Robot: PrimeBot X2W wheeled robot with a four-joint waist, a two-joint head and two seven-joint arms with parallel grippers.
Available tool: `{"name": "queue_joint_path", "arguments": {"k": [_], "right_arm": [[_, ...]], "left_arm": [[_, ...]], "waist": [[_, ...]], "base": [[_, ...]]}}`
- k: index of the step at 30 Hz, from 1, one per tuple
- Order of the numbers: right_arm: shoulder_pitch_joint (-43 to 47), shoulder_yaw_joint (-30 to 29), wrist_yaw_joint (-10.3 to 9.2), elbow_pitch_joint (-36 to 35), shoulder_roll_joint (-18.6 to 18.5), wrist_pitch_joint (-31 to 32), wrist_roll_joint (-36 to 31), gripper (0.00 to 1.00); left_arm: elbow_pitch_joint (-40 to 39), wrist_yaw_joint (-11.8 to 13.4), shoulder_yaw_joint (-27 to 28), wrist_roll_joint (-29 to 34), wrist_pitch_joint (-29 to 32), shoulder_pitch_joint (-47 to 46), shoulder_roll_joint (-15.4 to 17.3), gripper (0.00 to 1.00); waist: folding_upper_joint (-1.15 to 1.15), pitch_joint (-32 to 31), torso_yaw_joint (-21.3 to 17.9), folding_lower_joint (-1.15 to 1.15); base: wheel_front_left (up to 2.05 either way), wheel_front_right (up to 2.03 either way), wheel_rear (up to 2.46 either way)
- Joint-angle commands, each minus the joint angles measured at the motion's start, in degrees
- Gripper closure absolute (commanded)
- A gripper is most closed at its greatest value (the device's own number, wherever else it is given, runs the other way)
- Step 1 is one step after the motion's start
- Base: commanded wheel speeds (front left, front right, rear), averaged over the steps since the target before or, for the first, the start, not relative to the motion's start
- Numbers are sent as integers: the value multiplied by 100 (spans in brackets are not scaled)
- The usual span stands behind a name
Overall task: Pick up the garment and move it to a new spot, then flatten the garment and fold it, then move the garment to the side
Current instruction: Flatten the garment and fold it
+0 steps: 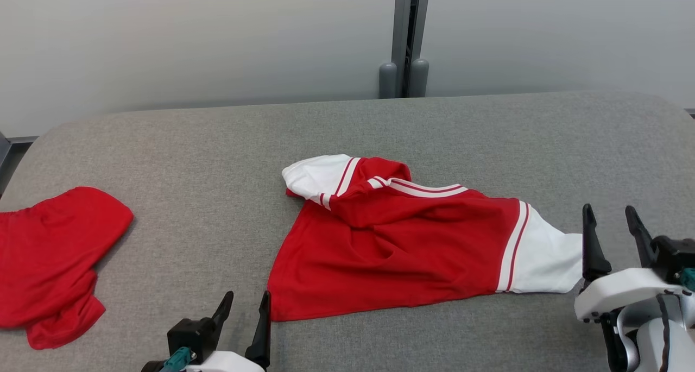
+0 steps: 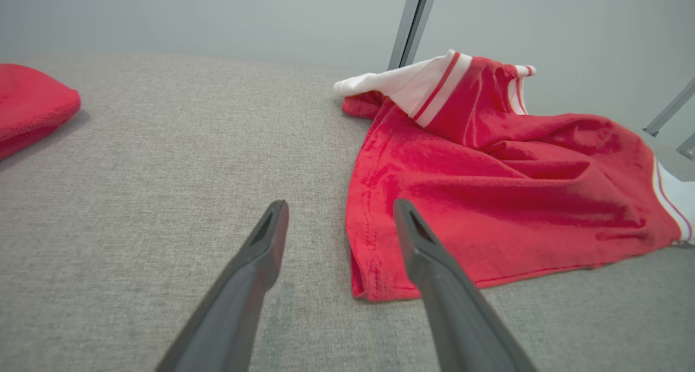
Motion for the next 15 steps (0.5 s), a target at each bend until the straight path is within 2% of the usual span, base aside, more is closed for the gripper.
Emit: {"name": "queue_joint_path", "arguments": {"k": [1,7,15], "right_arm": [[74,15,-1,9,-30,-3,-8,0],[171,-55,-1,88,-30,-3,-21,0],[140,-452,-1,26,-28,-3,-261,0]], "left_arm": [[12,-31,0,-19,-2,-34,24,0],[121,-115,-118,-230,-2,-169,24,0],[632,-20,-215,-330,-2,-346,28,0]], "waist": [[0,26,-22,0],[0,258,-185,0],[0,493,-479,0]], "base": [[0,0,0],[0,0,0],[0,0,0]]}}
